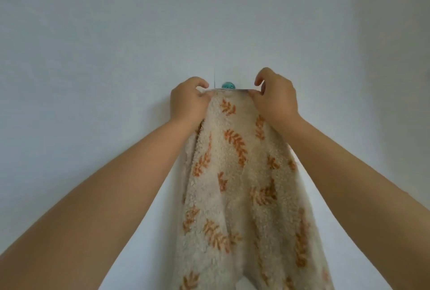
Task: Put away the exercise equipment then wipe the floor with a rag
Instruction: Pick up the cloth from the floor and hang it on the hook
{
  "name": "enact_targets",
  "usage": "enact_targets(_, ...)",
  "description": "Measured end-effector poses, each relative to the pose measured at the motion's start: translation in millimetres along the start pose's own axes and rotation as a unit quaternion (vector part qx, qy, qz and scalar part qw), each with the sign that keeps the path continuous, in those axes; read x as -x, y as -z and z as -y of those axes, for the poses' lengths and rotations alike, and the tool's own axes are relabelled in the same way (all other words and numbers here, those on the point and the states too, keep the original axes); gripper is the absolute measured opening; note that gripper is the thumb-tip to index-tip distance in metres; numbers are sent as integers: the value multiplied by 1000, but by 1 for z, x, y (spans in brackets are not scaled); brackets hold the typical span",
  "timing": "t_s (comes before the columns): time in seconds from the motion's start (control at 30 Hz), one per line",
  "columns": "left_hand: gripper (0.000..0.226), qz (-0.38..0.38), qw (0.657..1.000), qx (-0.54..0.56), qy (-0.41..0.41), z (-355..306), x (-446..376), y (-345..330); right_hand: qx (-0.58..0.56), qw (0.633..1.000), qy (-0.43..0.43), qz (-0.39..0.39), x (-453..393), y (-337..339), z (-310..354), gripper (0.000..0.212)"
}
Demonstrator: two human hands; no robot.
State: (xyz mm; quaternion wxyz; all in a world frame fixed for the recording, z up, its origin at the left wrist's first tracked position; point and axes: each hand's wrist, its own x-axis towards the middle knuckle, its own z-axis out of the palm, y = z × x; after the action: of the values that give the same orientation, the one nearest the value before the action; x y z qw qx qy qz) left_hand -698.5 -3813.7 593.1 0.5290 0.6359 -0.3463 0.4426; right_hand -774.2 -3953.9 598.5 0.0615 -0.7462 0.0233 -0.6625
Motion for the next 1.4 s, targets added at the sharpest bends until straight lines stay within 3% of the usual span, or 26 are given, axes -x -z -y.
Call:
enact_targets(0.13,18,-42,991,-85,-96,-1,-12,-3,126,975,178,-31,-15,-10,-1,17)
enact_targets(0.23,24,-8,962,-217,-165,0,-18,-6,157,976,151,29,-26,-11,-6,27)
enact_targets(0.37,27,39,935,-296,-192,-1,-21,-10,210,963,157,58,-19,-5,-6,30)
enact_targets(0.53,28,101,928,-329,-144,5,0,-12,193,970,102,103,16,-9,-4,34)
enact_targets(0.6,40,132,937,-309,-93,7,15,-12,138,981,50,125,27,-13,-1,33)
enact_targets(0.7,34,159,952,-255,-54,7,38,-10,128,982,-7,141,43,-14,1,31)
enact_targets(0.77,26,160,958,-233,-57,9,53,-6,163,982,10,94,59,-12,3,29)
enact_targets(0.9,33,188,945,-262,-52,20,91,5,176,984,38,-15,111,-14,9,30)
enact_targets(1.03,38,255,904,-344,20,39,146,30,109,987,79,83,174,-19,38,41)
enact_targets(1.17,38,317,829,-449,106,63,221,79,109,966,79,222,255,-29,80,33)
enact_targets(1.3,38,348,745,-520,230,83,312,151,37,871,90,481,346,-39,125,38)
enact_targets(1.4,36,355,672,-558,334,87,392,220,-14,829,119,546,414,-38,170,38)
